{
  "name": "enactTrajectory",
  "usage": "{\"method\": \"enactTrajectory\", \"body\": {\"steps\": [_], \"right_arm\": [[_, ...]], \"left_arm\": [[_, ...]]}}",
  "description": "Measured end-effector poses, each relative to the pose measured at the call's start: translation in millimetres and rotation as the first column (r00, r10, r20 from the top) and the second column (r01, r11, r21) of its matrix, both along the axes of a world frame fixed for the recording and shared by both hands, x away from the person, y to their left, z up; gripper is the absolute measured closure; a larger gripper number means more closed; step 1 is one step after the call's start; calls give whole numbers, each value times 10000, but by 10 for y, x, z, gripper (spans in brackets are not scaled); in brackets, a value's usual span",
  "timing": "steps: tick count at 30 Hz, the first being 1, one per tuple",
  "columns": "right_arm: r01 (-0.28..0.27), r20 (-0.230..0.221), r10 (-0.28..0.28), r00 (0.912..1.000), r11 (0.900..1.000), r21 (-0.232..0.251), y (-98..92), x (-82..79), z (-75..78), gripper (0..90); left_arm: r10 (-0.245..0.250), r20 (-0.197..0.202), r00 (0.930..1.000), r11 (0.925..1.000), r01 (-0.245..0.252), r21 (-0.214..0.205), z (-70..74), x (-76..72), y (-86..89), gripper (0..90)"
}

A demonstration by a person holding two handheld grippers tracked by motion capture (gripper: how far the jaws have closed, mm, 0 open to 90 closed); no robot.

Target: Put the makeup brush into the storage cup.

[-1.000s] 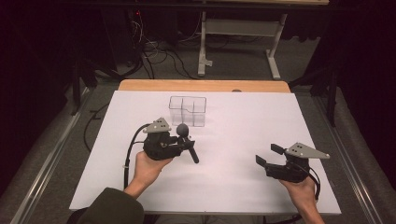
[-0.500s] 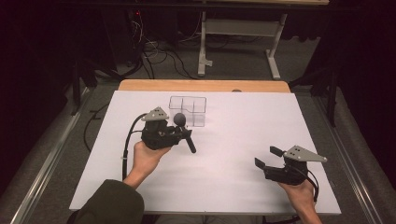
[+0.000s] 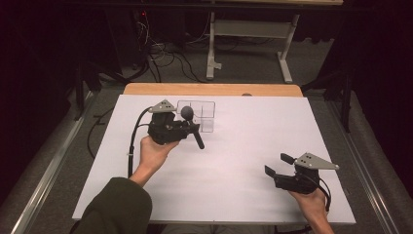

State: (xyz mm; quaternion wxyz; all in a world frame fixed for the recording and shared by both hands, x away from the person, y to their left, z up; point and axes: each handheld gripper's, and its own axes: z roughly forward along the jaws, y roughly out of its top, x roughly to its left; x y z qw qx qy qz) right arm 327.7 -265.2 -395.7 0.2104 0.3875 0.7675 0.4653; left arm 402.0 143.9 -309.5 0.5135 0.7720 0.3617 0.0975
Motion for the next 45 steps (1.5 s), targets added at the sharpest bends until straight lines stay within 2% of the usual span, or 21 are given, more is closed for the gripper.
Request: {"method": "enactTrajectory", "body": {"steps": [15, 23, 45], "right_arm": [[-1, -14, 1, 10000, 10000, 12, 3, -6, -7, 242], [-185, -22, 185, 9998, 9998, -89, 16, -2, -18, 243], [-156, -57, 156, 9999, 9999, -25, 11, 0, -20, 244]], "left_arm": [[361, 120, 9993, 9993, -362, 106, 217, 198, -13, 701], [601, 171, 9980, 9981, -602, 86, 275, 307, -45, 701], [1266, 284, 9916, 9915, -1273, 257, 416, 584, -109, 701]]}}
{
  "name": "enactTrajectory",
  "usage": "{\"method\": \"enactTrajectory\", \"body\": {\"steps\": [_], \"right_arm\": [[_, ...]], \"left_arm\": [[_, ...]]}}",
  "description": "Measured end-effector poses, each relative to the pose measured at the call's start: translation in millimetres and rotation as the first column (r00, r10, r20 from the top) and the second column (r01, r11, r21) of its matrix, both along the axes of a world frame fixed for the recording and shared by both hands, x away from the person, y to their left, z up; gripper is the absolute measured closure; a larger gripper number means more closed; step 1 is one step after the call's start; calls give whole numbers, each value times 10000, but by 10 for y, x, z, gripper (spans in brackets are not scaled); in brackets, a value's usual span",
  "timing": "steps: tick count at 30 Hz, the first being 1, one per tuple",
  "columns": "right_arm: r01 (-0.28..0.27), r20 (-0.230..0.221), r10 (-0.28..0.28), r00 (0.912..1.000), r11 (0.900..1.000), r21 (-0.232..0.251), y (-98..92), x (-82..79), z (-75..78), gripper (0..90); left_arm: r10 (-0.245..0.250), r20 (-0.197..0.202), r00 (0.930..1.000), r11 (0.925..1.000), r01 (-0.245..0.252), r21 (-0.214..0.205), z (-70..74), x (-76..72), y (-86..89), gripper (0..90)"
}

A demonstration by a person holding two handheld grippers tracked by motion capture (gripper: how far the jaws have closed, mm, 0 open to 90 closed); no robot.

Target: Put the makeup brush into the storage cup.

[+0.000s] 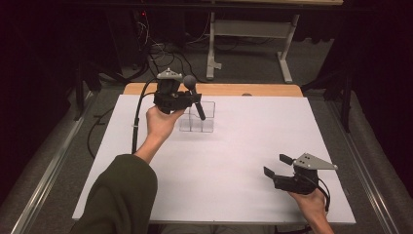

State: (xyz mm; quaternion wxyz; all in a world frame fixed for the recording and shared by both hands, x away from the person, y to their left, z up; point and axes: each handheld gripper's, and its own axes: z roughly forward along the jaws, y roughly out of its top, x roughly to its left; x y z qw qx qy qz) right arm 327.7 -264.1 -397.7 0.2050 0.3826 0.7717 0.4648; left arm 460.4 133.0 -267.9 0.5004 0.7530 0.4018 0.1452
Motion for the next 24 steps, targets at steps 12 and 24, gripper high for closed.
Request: {"method": "enactTrajectory", "body": {"steps": [12, 24], "right_arm": [[12, -28, -12, 10000, 10000, -9, 0, 3, -2, 244], [-30, 14, 30, 10000, 10000, 38, -3, 0, -2, 244]], "left_arm": [[490, -65, 9988, 9987, -489, 130, -25, 162, -13, 700], [961, -273, 9950, 9953, -957, 152, -111, 299, -14, 700]]}}
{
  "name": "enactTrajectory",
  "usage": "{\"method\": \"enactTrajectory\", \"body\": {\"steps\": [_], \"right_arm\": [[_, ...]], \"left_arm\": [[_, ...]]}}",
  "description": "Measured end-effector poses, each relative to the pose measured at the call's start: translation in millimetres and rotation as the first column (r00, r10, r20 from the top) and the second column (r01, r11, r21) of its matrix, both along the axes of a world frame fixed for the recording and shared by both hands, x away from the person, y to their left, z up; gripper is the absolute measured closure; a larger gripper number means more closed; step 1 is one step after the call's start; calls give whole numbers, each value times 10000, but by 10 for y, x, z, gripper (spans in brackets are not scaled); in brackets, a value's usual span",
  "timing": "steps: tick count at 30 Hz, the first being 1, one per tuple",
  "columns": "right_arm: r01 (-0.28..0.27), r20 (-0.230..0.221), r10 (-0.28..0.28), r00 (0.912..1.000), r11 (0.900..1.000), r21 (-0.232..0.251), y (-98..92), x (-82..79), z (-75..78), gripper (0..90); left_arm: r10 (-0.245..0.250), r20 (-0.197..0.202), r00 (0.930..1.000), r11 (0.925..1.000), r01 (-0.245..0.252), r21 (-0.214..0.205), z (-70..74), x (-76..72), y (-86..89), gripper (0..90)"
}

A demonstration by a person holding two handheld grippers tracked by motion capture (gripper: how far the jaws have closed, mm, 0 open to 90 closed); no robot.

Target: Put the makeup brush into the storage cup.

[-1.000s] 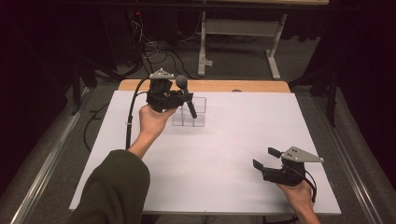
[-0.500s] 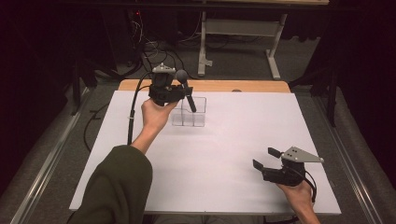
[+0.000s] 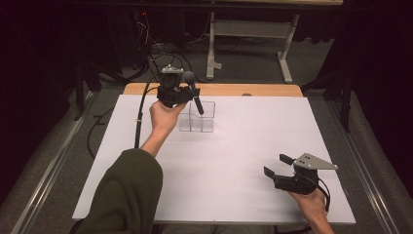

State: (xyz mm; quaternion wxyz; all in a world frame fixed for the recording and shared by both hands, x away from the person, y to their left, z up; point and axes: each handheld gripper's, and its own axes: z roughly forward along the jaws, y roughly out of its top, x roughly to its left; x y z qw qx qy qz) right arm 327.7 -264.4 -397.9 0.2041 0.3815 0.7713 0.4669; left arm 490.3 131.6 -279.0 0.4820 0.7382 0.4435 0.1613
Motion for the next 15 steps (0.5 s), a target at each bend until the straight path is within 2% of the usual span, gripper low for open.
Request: {"method": "enactTrajectory", "body": {"steps": [15], "right_arm": [[5, -19, -4, 10000, 10000, 21, -3, 5, -1, 244]], "left_arm": [[436, -237, 9988, 9988, -431, 219, -96, 124, 18, 700]]}}
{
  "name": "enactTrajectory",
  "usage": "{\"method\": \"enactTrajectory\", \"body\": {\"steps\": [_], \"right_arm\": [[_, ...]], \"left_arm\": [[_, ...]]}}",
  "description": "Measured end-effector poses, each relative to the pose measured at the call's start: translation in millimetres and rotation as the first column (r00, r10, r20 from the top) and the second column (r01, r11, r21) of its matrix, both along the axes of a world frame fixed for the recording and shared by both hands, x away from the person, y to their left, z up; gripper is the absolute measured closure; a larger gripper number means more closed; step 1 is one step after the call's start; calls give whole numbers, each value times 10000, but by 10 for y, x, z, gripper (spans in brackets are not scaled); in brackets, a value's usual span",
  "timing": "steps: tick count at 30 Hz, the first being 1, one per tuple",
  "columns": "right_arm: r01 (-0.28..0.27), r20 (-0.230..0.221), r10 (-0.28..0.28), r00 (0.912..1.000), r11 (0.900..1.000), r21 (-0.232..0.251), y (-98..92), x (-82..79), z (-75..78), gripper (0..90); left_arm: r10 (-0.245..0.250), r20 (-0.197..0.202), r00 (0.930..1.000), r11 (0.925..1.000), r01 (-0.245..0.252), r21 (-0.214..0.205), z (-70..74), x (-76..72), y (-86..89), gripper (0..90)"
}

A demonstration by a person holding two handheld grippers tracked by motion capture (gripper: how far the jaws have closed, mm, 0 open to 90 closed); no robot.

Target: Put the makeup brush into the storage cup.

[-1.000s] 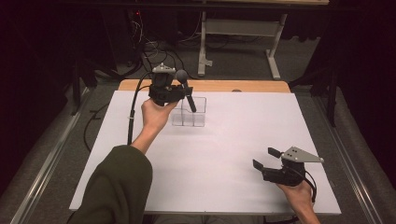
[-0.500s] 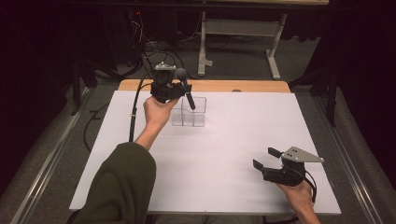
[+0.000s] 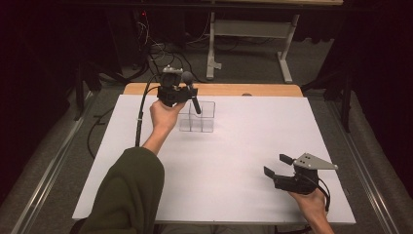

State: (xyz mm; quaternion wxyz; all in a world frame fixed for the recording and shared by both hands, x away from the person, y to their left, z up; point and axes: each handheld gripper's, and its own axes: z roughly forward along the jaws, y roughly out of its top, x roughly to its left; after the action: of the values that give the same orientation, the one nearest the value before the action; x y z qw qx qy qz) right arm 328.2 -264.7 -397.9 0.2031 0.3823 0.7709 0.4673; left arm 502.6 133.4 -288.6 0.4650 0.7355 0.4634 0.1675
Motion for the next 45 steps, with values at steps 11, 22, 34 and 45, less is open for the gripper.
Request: {"method": "enactTrajectory", "body": {"steps": [11, 22, 34, 45], "right_arm": [[-46, -44, 46, 10000, 10000, -64, 13, 2, -8, 244], [-109, -33, 108, 9999, 9999, -118, 21, 3, -13, 244], [-93, -32, 93, 10000, 9999, -113, 18, 0, -12, 244], [-87, -53, 86, 9999, 9999, -96, 18, 0, -12, 244]], "left_arm": [[113, -278, 9996, 9994, -104, 343, -92, 79, -32, 700], [59, -538, 9985, 9975, -20, 708, -164, 118, -92, 700], [115, -688, 9976, 9947, -44, 1029, -225, 152, -125, 698], [138, -904, 9958, 9922, -24, 1244, -283, 189, -135, 698]]}}
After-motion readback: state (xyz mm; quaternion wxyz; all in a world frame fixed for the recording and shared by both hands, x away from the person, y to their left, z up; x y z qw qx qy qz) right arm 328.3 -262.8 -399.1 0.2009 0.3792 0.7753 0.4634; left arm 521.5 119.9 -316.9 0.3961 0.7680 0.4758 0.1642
